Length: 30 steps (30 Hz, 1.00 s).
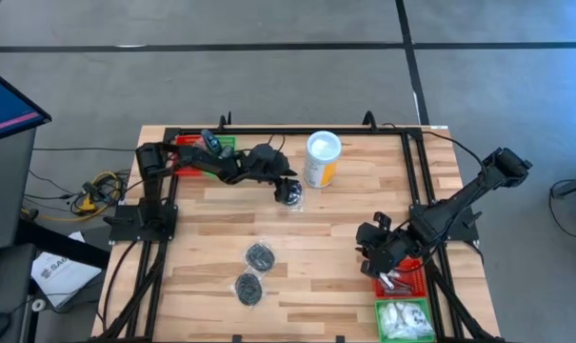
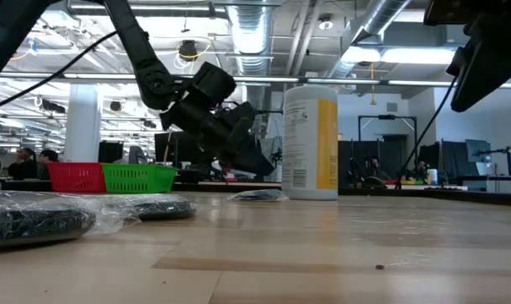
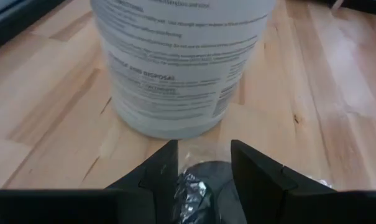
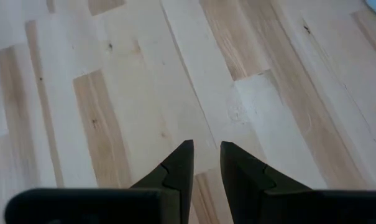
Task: Pick & Place Travel size toiletries
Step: Put the black hairbrush into the top red bin
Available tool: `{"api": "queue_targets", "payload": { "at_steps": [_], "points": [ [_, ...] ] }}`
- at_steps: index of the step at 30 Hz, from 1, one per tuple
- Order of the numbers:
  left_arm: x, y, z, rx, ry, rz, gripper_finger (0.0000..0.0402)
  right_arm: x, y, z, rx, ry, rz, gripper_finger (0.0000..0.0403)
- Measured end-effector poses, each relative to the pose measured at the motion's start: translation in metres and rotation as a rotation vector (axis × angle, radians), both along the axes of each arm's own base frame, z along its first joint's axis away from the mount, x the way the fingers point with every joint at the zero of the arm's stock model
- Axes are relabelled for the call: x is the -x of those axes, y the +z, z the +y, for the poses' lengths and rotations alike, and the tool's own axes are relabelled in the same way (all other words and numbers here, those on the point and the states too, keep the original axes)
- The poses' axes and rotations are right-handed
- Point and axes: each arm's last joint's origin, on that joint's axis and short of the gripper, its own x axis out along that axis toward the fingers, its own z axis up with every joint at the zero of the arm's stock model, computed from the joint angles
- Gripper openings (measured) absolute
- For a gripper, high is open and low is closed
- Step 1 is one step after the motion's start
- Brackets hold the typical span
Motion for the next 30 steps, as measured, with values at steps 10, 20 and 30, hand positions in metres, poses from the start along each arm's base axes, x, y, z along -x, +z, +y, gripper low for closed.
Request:
{"api": "queue_targets", "payload": {
  "at_steps": [10,20,30],
  "points": [
    [-0.009,-0.008,0.003,0.0,-0.022,0.012,0.0138,0.0,0.0,0.001,-0.006,0.007,0.001,0.0072],
    [-0.01,-0.009,0.001,0.002,-0.02,0.019,0.0138,0.0,0.0,0.001,-0.008,0.008,0.003,0.0072],
    [-0.013,-0.029,-0.005,0.023,-0.03,0.057,0.0138,0.0,0.0,0.001,-0.01,0.007,0.0,0.0072]
  ]
}}
